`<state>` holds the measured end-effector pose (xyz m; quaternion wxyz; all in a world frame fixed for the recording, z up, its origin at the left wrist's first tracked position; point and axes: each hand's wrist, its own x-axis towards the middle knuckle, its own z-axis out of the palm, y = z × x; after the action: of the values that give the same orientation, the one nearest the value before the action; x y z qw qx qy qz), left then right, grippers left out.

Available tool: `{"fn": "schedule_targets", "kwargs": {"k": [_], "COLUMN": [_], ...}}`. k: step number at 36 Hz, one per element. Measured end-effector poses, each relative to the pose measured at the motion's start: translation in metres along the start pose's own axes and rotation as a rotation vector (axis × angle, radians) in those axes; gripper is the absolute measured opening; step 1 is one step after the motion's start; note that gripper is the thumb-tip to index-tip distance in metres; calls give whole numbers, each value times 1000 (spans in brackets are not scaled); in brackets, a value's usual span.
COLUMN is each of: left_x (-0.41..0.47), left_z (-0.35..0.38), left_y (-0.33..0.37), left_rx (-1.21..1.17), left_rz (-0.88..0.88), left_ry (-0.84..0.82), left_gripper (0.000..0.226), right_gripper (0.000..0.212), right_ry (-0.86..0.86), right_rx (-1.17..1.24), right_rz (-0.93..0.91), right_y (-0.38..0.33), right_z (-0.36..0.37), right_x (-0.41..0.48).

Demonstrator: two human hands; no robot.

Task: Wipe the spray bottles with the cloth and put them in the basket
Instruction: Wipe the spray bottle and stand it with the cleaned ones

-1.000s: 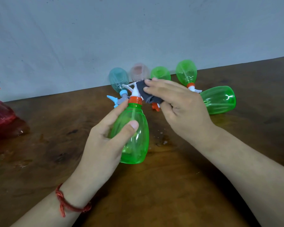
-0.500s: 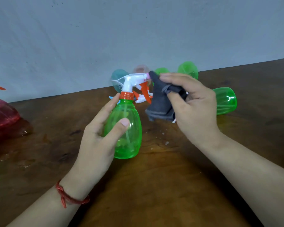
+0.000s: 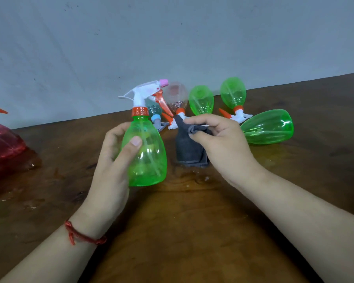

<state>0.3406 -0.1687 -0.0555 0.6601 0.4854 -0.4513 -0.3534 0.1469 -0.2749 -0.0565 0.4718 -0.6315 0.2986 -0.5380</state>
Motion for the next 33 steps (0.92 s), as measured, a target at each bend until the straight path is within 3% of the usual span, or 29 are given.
{"fn": "schedule_targets", "kwargs": {"k": [3,7,13,22,25,29,33], "left_x": [-1,-3,0,1,-5,-6,-1], "left_z": [2,6,3,2,5,6,2], "left_y": [1,-2,0,-4,-3,-4,-4], "left_rx": [-73,10,288,197,144,317,252], "left_rz": [-34,39,110,-14,-34,33,24], "left_ry": [-10,-80,-23,81,39,11,18], "left_gripper": [40,41,39,18,32,65,58], "right_gripper": [41,31,33,36,37,35,36], "right_ry": [-61,-162,-147,-155,-213,-224,-169], "right_rx": [107,251,299,217,176,222,243], "right_rz": [94,170,176,161,132,156,160], "right_y": [2,0,0,1,0,-3,-6], "right_z": [8,13,10,13,17,17,17], "right_x": [-5,-12,-11,-14,-17,-18,-16]}}
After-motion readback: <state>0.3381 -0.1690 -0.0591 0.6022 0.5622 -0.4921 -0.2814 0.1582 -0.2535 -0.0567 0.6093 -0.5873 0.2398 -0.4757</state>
